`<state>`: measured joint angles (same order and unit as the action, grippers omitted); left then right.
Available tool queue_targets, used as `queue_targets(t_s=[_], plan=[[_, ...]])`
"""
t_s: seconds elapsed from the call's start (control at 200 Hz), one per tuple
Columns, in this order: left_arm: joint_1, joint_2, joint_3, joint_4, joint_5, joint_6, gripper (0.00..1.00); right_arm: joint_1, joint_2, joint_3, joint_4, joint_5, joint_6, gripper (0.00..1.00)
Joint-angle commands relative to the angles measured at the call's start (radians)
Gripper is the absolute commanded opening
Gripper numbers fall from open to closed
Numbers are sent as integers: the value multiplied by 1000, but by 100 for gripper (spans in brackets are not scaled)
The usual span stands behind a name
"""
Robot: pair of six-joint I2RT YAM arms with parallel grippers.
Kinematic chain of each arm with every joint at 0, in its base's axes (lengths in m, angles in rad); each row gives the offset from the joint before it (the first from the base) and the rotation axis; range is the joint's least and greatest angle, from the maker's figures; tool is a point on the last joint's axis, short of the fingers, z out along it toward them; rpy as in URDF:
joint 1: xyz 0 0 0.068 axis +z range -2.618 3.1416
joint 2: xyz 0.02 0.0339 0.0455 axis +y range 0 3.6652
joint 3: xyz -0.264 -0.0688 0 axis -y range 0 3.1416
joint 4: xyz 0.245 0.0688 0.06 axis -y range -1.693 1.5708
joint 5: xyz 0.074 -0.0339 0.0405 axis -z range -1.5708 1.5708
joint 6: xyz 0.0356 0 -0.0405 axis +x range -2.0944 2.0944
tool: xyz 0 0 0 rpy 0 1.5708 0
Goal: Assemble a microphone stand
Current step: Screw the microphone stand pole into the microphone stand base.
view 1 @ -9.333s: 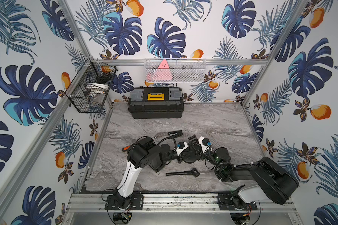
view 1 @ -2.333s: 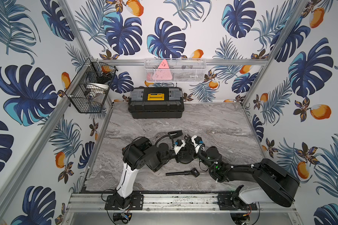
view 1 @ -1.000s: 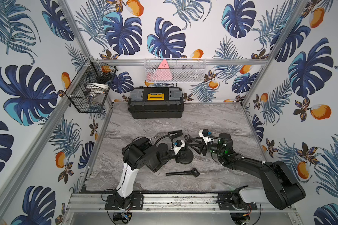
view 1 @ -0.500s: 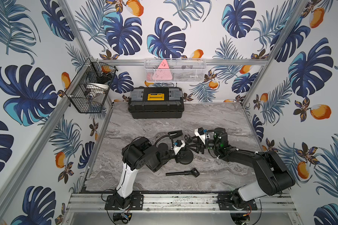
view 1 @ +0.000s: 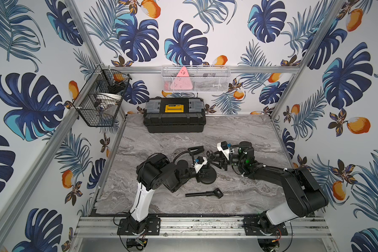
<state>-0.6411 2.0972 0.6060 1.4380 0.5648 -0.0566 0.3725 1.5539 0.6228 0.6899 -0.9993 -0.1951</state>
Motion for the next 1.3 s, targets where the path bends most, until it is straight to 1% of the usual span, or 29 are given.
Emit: queue_targets(t_s=[0.0,0.12,0.225,0.295,0.355,0.44,0.505,0.515,0.55,0.651,0.721,0.796,0.846,0.931,1.046,1.101,1.201,1.251,1.296], plan=[[0,8,8,2,19,-1,9,7,2,8,10,-4,-16,31],[0,13,9,4,18,-3,9,11,-7,3,-6,15,-27,18],[0,12,8,0,12,2,10,24,-23,-15,-20,62,-45,0],[0,9,8,-5,7,5,12,39,-42,-38,-19,109,-55,0],[1,5,5,-7,3,6,16,57,-63,-76,15,170,-53,0],[3,2,2,1,2,2,19,77,-88,-156,125,262,-32,0],[4,0,-2,13,5,-6,20,77,-89,-228,251,349,12,0],[4,-1,-3,15,6,-6,20,97,-88,-239,270,361,17,0],[4,0,-4,23,7,-12,20,112,-82,-274,331,402,33,0],[6,-2,-6,32,10,-18,20,163,-58,-337,435,575,74,0],[6,-3,-7,33,10,-21,20,241,-44,-354,456,740,87,0],[6,-6,-10,33,8,-19,21,320,-23,-361,475,872,121,0],[5,-10,-14,32,5,-16,21,372,1,-369,509,994,145,0],[6,-14,-14,27,3,-14,24,442,37,-380,550,1195,219,0],[6,-16,-15,34,-2,-17,31,533,69,-358,513,1463,280,0],[6,-15,-17,39,-2,-20,32,583,82,-338,480,1574,287,0],[6,-14,-18,42,-4,-22,34,653,102,-297,434,1726,288,0],[7,-19,-20,39,-6,-20,33,676,107,-289,434,1771,284,0],[7,-23,-21,35,-8,-16,32,687,106,-282,430,1782,278,0]])
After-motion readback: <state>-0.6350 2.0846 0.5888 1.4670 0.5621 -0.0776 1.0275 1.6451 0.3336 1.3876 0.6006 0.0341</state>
